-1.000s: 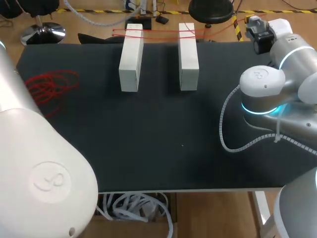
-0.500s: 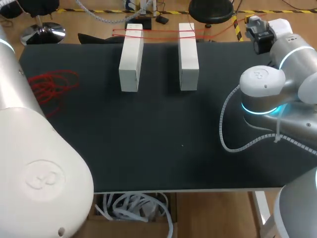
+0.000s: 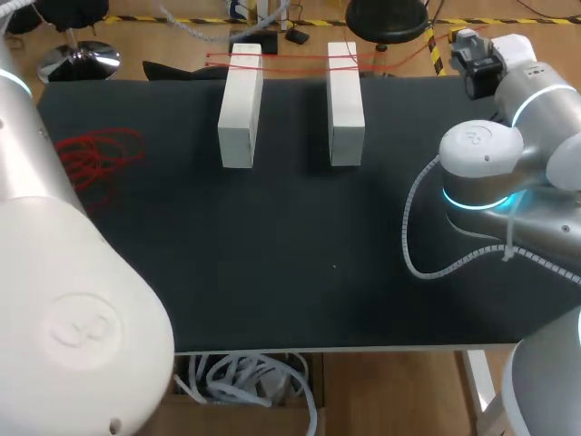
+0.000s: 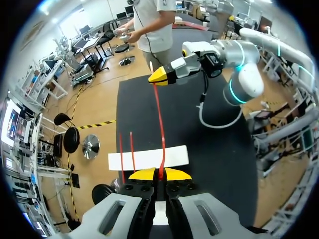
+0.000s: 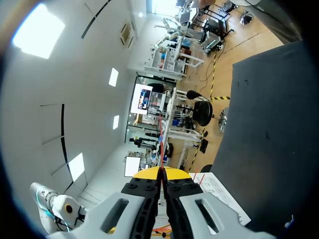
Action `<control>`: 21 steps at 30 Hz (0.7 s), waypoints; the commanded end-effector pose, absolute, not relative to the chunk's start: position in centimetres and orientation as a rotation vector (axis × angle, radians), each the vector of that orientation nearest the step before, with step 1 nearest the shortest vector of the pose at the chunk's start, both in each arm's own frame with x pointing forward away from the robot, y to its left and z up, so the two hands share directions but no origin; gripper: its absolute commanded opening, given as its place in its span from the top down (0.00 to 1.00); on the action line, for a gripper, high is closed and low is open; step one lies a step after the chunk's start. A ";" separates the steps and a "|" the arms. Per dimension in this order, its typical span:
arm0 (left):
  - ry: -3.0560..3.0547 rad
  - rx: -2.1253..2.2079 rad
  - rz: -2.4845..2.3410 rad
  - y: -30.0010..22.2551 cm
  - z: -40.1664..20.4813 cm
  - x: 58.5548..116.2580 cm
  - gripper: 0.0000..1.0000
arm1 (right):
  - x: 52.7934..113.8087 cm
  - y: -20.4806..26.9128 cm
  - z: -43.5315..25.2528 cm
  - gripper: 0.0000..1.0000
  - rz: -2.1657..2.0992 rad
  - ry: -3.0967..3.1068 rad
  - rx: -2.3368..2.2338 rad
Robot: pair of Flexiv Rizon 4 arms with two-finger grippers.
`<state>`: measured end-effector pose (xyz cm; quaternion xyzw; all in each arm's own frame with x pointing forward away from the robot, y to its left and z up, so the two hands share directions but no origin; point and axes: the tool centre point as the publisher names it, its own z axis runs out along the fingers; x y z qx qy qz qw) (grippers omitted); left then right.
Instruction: Grab the tape and strap the tape.
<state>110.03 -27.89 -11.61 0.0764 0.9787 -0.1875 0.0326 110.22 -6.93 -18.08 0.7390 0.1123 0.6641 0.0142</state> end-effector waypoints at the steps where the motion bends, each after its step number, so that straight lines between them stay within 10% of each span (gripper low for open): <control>1: 3.079 0.222 -0.390 -28.8 -10.8 111.3 1.00 | 110.3 -7.0 -17.9 1.00 2.061 0.354 2.306; 21: 3.120 0.189 -0.290 -29.9 -10.6 110.9 1.00 | 110.3 -7.0 -17.9 1.00 2.061 0.354 2.306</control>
